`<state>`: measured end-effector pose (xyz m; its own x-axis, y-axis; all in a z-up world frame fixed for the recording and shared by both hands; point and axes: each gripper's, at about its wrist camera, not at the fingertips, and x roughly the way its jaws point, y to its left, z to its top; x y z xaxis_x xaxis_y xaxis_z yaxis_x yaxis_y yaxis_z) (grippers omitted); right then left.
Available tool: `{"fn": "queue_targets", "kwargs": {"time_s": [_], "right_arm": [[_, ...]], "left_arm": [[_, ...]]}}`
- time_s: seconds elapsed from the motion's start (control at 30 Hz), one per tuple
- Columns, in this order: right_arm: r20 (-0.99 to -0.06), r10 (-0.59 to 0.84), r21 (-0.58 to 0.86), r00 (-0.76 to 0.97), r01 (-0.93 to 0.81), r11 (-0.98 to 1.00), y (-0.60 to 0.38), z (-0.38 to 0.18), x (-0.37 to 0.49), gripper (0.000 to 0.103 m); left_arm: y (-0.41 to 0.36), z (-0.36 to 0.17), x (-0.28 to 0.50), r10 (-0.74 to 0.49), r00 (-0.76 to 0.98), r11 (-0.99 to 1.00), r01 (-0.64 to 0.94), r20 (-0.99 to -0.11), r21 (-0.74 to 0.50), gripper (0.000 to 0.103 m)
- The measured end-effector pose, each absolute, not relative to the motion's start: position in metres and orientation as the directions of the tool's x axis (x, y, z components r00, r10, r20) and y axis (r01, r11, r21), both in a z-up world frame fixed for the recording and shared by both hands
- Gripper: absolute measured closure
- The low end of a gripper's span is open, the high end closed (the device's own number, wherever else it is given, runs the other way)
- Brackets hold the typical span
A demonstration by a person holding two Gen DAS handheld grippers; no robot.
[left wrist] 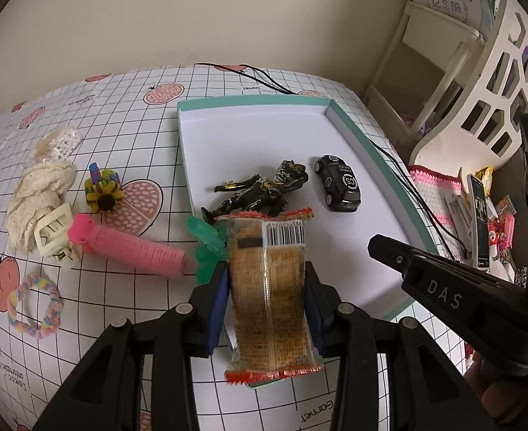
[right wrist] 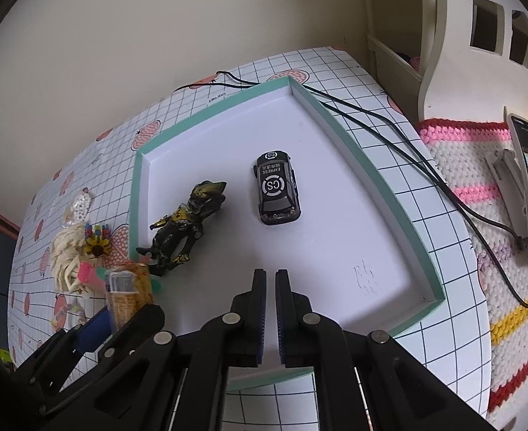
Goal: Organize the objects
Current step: 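Carry the snack bar with the left tool while the right tool carries the green figure to the tray, then release the snack bar and green figure into the tray, opening both tools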
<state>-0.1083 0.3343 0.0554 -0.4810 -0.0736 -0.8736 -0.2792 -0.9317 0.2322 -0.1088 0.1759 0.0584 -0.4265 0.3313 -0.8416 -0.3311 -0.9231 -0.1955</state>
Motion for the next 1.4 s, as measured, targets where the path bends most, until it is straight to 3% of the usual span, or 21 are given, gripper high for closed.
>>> {"fn": "queue_targets", "kwargs": {"time_s": [0.13,0.7,1.13,1.4], "right_arm": [[-0.874,-0.072,0.231,-0.481,-0.280,-0.932,0.333,0.055,-0.108,0.097],[-0.849,-0.099,0.242,-0.519,-0.215,-0.946,0.304,0.065,-0.115,0.096],[-0.816,-0.133,0.248,-0.563,-0.132,-0.960,0.262,0.074,-0.121,0.096],[-0.784,-0.173,0.255,-0.596,-0.055,-0.965,0.231,0.082,-0.121,0.084]], "left_arm": [[0.172,0.062,-0.111,0.341,-0.433,-0.922,-0.326,-0.834,-0.208,0.055],[0.122,0.080,-0.126,0.313,-0.510,-0.948,-0.216,-0.801,-0.233,0.055],[0.021,0.079,-0.152,0.214,-0.524,-0.962,0.034,-0.824,-0.272,0.054],[-0.035,0.076,-0.155,0.160,-0.521,-0.946,0.161,-0.838,-0.281,0.048]]}}
